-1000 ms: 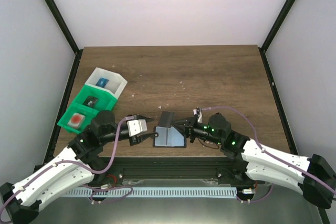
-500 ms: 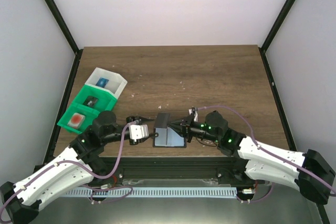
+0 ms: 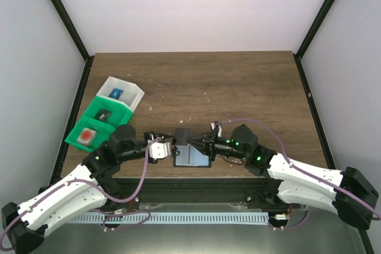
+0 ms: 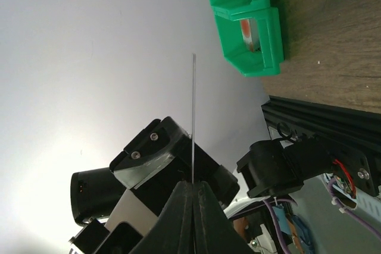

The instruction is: Take the credit cards out of the card holder

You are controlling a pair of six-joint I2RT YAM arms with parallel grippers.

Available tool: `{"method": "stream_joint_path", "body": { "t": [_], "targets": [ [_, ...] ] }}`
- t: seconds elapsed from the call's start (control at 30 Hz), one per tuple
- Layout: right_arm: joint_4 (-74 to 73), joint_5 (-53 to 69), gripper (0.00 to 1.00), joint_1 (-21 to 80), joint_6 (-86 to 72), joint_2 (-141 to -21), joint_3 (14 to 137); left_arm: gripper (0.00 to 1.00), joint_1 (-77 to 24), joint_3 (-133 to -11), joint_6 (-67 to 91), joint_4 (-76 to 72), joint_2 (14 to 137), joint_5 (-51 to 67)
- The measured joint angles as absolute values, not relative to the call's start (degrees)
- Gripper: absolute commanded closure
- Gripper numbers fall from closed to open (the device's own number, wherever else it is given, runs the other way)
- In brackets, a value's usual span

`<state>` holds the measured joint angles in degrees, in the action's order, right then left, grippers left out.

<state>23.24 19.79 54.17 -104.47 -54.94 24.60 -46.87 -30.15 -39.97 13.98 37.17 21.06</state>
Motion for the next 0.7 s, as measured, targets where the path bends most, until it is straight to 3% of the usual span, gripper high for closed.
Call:
{"method": "stream_joint_path", "body": {
  "t": [0.23,0.37,0.47,0.5,0.6,0.7],
  "targets": [
    [24.4,20.6,1.0,54.2,-104.7,-55.8,24.6,0.73,-46.9,-30.2,-41.5,14.2,37.3,19.7],
    [25.4,21.1,1.0,54.2,-104.7,-56.3,24.6,0.98,-46.9,-30.0,-42.3,14.0,36.3,18.9],
    [26.8,21.5,0.99,54.1,-105.3,-56.7,24.6,1.0,-47.0,-29.1,-43.7,13.5,34.7,18.3],
    [27.1,21.8,0.95,54.1,-105.4,-56.7,24.6,1.0,-47.2,-28.8,-43.9,13.3,34.2,18.2],
    [28.0,22.1,0.64,54.1,-105.2,-56.6,24.6,1.0,-47.4,-28.7,-43.6,12.9,33.0,17.6],
    [28.6,22.0,0.43,54.1,-104.2,-55.4,24.2,1.0,-47.2,-28.7,-42.3,12.1,32.5,15.5]
  ]
}}
